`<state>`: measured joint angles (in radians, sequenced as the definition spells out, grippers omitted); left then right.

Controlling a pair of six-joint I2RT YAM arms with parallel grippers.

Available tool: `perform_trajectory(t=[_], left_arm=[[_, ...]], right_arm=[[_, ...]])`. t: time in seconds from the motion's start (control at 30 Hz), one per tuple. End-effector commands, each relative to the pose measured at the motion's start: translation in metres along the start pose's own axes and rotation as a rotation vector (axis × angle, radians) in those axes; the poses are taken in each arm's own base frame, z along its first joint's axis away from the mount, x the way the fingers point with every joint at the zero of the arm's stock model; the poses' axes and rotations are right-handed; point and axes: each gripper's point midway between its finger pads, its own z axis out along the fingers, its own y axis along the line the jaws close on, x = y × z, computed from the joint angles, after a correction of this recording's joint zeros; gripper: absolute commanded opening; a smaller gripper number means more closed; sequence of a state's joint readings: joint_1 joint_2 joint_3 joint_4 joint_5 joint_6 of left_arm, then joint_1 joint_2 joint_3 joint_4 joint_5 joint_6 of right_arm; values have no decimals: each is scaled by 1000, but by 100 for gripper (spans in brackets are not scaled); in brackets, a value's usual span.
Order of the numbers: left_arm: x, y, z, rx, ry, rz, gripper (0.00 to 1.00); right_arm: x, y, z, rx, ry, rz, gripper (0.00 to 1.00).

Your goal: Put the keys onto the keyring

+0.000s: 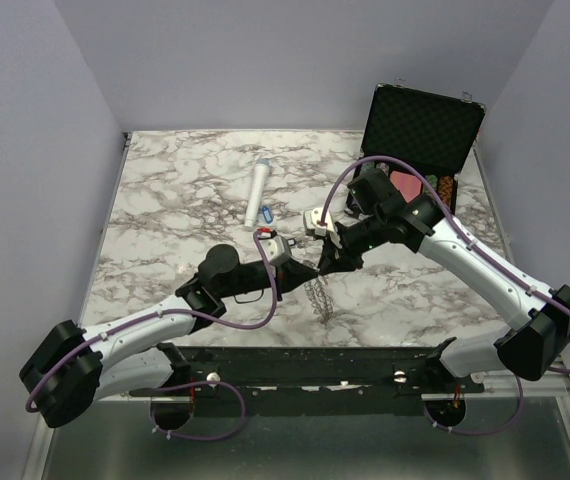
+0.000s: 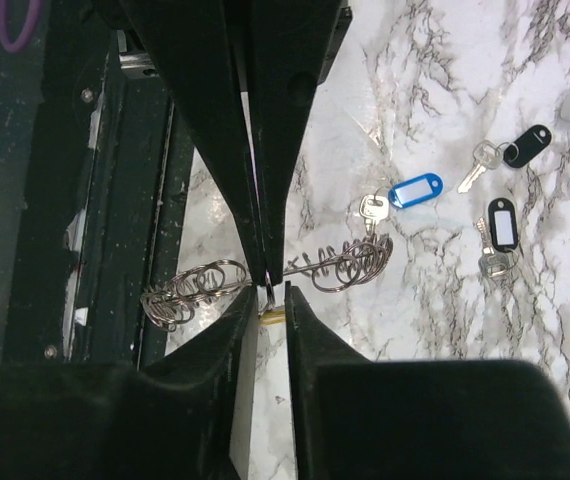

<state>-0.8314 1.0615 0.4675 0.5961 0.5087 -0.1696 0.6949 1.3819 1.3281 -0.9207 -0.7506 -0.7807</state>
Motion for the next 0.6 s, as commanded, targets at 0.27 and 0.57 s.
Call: perform_trajectory(t=[0.27, 0.57], left_arm=[[-35, -7, -31, -55, -266, -4, 0], [-75, -8, -72, -99, -655, -160, 0]], right_arm=[[-21, 28, -17, -119, -187, 36, 46], [-35, 36, -12, -239, -285, -30, 57]])
